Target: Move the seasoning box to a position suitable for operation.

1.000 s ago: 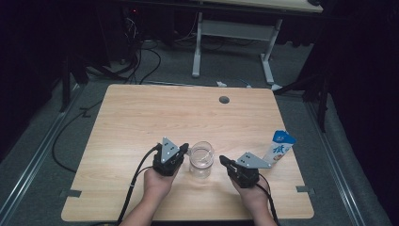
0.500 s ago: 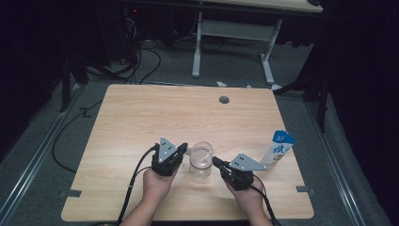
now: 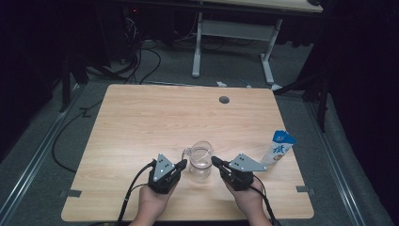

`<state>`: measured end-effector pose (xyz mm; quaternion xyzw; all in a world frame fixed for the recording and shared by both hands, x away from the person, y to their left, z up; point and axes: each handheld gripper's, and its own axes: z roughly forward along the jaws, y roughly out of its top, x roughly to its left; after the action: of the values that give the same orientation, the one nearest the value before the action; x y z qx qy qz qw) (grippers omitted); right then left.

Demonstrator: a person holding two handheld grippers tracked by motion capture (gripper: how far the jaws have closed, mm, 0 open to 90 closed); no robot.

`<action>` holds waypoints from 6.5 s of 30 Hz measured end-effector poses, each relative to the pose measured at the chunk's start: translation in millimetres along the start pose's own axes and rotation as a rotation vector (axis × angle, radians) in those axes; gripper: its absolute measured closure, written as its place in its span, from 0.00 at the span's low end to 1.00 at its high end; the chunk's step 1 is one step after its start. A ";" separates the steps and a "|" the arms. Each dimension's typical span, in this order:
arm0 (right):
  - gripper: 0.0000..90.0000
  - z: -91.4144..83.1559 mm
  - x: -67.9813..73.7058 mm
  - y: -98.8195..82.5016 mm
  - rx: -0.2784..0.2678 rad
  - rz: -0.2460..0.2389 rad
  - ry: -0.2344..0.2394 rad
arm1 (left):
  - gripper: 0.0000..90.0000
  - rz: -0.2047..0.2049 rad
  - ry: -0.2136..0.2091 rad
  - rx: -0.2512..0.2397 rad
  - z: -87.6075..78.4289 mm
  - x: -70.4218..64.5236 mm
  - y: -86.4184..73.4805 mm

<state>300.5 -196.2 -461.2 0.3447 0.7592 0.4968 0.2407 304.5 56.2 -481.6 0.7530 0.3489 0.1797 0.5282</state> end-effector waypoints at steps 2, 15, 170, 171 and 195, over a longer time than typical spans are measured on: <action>1.00 -0.4 1.3 1.3 -0.006 -0.004 0.000 | 1.00 0.000 -0.011 0.004 2.0 -4.1 -1.5; 1.00 -1.8 2.0 2.5 -0.011 -0.007 0.002 | 1.00 -0.020 -0.045 -0.009 10.4 -14.5 0.0; 0.32 -14.8 -80.1 -69.9 0.165 0.158 -0.313 | 0.95 -0.078 0.080 0.006 -61.9 55.3 -58.4; 0.32 -15.4 -79.5 -70.1 0.167 0.155 -0.317 | 0.95 -0.077 0.078 0.007 -61.1 55.1 -58.0; 0.26 -32.1 -75.1 -73.5 0.160 0.158 -0.362 | 0.95 -0.079 0.057 0.005 -54.6 55.0 -55.2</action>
<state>305.5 -292.2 -514.6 0.5049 0.7112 0.3821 0.3054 289.1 143.1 -517.2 0.7345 0.3936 0.1794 0.5230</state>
